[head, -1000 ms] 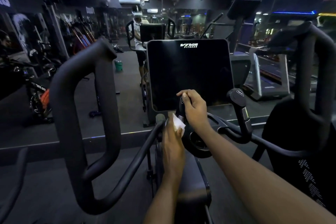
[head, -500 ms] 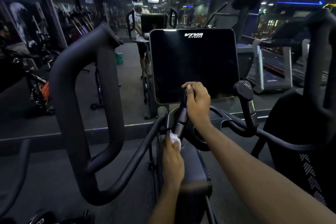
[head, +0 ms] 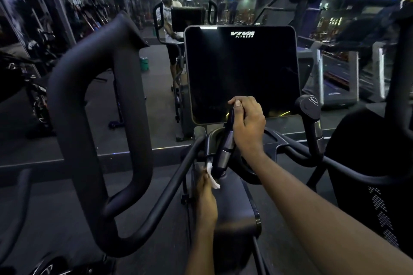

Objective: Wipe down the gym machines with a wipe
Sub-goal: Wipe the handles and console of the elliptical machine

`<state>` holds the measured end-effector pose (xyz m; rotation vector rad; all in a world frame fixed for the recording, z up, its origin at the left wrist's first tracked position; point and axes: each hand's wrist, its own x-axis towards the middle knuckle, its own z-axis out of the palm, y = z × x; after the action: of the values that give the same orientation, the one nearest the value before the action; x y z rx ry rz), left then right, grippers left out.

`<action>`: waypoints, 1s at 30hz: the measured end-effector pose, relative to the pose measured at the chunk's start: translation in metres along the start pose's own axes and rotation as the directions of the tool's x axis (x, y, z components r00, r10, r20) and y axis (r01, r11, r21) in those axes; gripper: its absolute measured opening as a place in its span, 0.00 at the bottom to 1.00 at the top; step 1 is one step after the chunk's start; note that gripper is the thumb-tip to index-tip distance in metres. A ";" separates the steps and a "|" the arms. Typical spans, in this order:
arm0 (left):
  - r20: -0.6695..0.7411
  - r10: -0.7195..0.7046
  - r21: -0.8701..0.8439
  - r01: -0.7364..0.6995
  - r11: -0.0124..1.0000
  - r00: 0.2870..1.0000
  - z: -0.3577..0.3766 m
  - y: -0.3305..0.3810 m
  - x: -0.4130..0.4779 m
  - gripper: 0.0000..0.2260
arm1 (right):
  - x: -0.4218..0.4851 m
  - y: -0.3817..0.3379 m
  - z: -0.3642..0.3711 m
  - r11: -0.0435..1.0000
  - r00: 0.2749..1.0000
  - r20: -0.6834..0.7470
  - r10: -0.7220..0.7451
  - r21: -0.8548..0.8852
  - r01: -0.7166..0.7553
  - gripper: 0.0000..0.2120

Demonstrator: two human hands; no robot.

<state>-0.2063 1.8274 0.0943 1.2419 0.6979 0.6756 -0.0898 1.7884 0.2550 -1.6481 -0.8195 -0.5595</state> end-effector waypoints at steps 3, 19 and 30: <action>0.078 0.012 0.042 -0.016 0.999 0.997 -0.007 0.003 0.019 0.20 | 0.001 0.001 0.000 1.000 1.000 0.006 -0.007 -0.011 0.007 0.11; 0.189 -0.163 0.091 0.148 0.985 0.968 -0.015 -0.001 0.045 0.13 | 0.003 0.011 0.003 0.992 0.993 -0.015 -0.121 -0.030 0.121 0.12; -0.292 0.087 0.116 -0.056 0.992 0.952 0.024 0.016 -0.023 0.27 | 0.003 0.006 -0.013 0.998 0.992 0.108 -0.063 0.025 0.060 0.11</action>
<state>-0.2032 1.7986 0.1168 1.2814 0.9505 0.9067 -0.0828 1.7759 0.2564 -1.6493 -0.9559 -0.5051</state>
